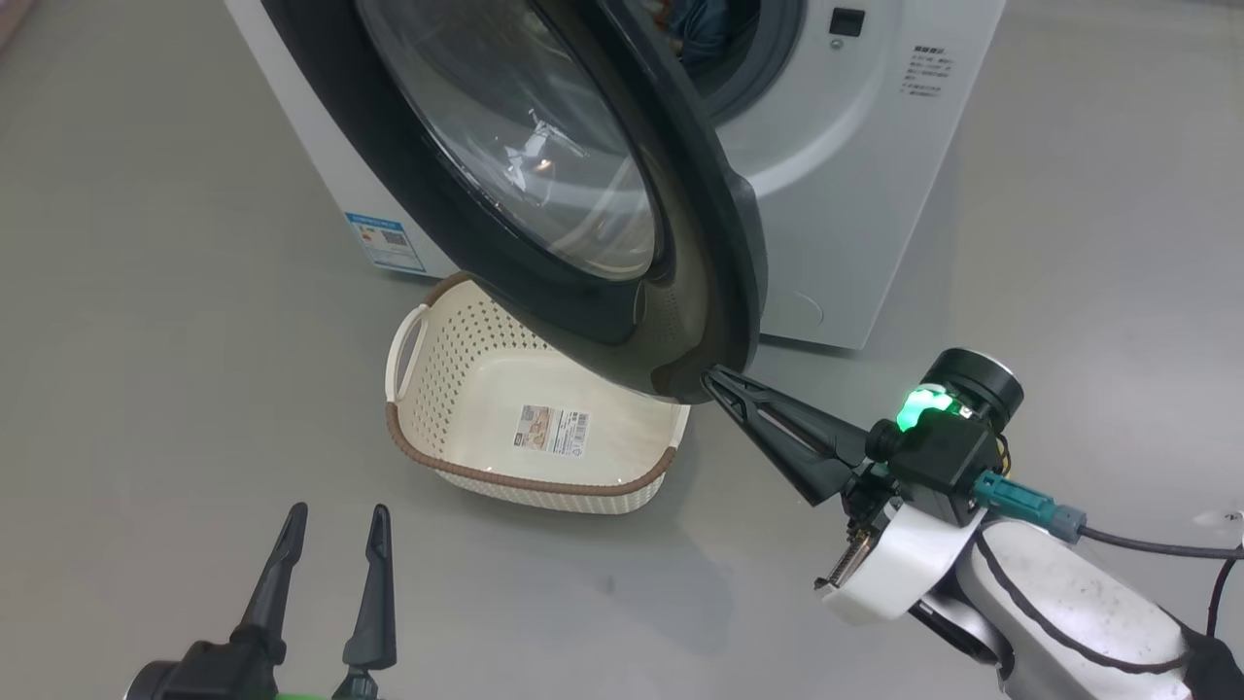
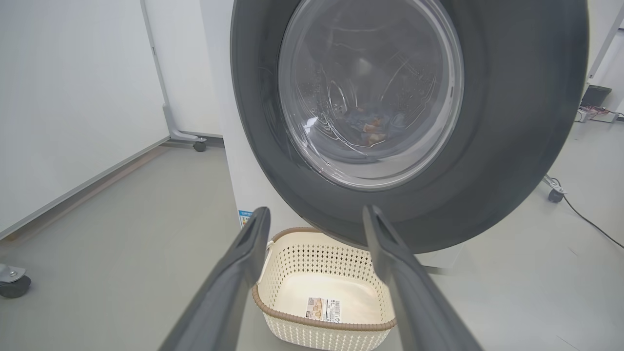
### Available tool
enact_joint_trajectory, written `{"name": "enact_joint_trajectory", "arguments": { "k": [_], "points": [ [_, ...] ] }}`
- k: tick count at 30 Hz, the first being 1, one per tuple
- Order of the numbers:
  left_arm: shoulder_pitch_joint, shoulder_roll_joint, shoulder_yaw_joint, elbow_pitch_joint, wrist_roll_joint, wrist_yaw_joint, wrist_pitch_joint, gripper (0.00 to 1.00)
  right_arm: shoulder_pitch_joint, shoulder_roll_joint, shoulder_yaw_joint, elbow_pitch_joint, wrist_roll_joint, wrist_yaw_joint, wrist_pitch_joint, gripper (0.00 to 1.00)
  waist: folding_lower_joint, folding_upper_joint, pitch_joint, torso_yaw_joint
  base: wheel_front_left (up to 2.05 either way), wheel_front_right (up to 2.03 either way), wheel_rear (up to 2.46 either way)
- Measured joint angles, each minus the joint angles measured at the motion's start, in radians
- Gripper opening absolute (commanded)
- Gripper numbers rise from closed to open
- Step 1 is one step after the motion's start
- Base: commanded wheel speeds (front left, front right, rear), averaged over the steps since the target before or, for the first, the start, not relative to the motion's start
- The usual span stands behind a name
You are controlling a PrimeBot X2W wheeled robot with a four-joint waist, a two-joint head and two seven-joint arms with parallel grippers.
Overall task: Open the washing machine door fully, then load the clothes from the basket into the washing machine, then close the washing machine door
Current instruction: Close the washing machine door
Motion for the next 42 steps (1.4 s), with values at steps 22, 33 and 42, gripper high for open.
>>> {"name": "enact_joint_trajectory", "arguments": {
  "k": [22,33,42],
  "points": [
    [-0.084,-0.005,-0.105,-0.009,-0.090,0.047,0.000,1.00,-0.159,0.018,-0.117,0.221,0.104,0.007,0.009,0.00,0.0000,0.0000,0.133,0.101,0.00,0.00,0.00],
    [-0.092,-0.005,-0.113,-0.012,-0.081,0.065,0.000,1.00,-0.242,0.060,-0.195,0.286,0.136,-0.030,-0.001,0.00,0.0000,0.0000,0.153,0.082,0.00,0.00,0.00],
    [-0.123,-0.006,-0.157,-0.033,-0.083,0.072,0.000,1.00,-0.352,0.058,-0.240,0.323,0.145,-0.046,-0.001,0.00,0.0000,0.0000,0.206,0.073,0.00,0.00,0.00]
  ]
}}
